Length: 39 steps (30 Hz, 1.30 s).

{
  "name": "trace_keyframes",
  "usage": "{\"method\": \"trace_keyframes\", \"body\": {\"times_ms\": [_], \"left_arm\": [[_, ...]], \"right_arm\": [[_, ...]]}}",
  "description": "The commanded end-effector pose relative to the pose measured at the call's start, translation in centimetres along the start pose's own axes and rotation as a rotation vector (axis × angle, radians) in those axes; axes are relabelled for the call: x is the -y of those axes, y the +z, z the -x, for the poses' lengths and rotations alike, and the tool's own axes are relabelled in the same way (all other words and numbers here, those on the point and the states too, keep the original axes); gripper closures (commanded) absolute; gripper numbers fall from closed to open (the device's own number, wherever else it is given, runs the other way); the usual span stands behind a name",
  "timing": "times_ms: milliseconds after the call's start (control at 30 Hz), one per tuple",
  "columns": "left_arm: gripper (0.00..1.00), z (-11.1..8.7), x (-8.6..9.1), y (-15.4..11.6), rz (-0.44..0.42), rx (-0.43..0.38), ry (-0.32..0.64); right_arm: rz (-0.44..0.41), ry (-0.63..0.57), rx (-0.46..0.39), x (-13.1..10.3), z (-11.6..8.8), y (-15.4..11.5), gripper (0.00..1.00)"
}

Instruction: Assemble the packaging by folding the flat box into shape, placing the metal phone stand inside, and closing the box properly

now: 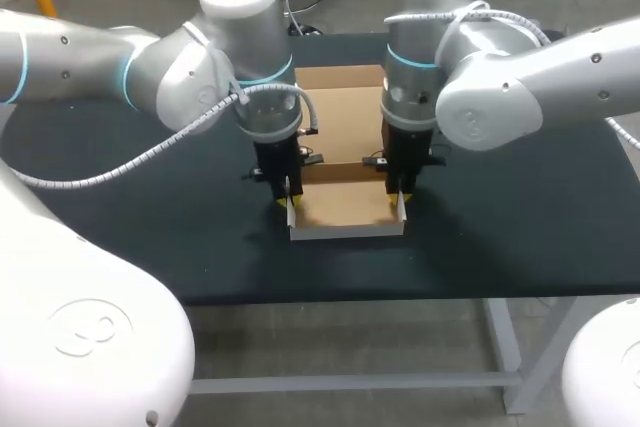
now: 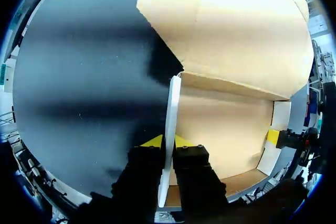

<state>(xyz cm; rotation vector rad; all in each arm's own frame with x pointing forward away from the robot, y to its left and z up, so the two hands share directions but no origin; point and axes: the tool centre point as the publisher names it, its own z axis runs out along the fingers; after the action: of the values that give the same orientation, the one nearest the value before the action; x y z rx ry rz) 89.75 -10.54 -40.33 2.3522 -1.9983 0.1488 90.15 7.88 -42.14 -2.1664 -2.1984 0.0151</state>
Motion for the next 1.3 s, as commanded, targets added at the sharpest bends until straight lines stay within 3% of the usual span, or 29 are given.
{"method": "trace_keyframes", "body": {"times_ms": [33,433,567,600,633,833,1300], "left_arm": [[1.00,-0.5,-0.2,0.7,-0.005,0.080,-0.003],[1.00,-0.5,-0.5,0.5,-0.022,0.075,0.006],[1.00,-0.5,-0.6,0.4,-0.026,0.072,0.008],[1.00,-0.5,-0.6,0.4,-0.027,0.072,0.009],[1.00,-0.5,-0.6,0.4,-0.028,0.070,0.011],[1.00,-0.5,-0.6,0.0,-0.038,0.065,0.020],[1.00,0.0,-0.8,-0.2,-0.051,0.074,0.064]], "right_arm": [[-0.004,0.000,0.002,0.0,-0.1,0.0,1.00],[0.026,-0.035,-0.016,0.4,-0.2,-0.6,0.98],[0.049,-0.068,-0.037,0.7,-0.3,-1.1,0.45],[0.054,-0.076,-0.043,0.8,-0.3,-1.2,0.11],[0.057,-0.082,-0.051,0.8,-0.3,-1.3,0.00],[0.084,-0.129,-0.108,1.2,0.1,-2.1,0.00],[0.194,-0.422,-0.277,2.8,1.6,-4.9,0.00]]}}
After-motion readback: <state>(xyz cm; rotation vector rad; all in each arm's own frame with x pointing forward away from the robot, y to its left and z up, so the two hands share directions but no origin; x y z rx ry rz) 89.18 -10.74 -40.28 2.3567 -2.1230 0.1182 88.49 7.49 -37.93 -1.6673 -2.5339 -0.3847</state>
